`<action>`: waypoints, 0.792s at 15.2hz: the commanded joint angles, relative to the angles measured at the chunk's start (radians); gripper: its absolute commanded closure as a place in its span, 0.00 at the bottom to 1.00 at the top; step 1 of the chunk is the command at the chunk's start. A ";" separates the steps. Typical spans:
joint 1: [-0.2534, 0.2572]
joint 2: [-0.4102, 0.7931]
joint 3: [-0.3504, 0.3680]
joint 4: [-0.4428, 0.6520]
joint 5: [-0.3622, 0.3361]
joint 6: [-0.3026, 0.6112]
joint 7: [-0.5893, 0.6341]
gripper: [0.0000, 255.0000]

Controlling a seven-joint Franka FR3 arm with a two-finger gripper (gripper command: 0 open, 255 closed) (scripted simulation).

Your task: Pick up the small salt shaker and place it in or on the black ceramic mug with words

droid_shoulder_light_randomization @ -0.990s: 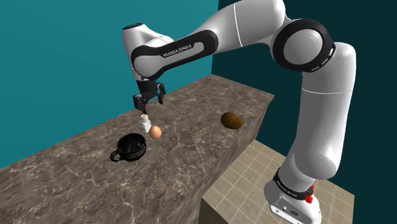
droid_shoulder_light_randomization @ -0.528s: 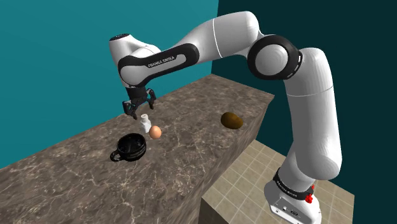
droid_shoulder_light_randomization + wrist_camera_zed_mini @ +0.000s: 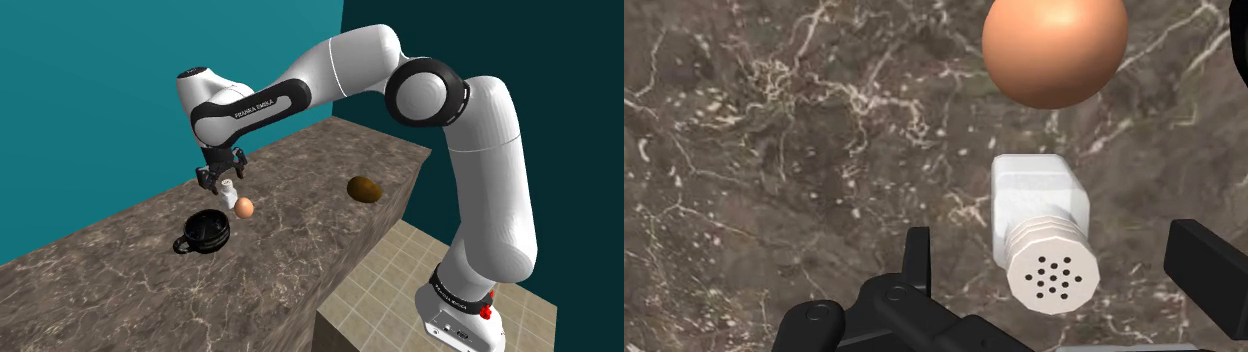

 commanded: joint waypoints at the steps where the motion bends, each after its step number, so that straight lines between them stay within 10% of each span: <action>1: 0.000 0.001 0.000 0.000 0.000 0.001 0.001 0.00; 4: 0.000 0.001 0.000 0.000 0.000 0.001 0.001 0.00; 5: 0.000 0.001 0.000 0.000 0.000 0.001 0.001 1.00; 12: 0.000 0.000 0.000 0.000 0.000 0.001 0.000 1.00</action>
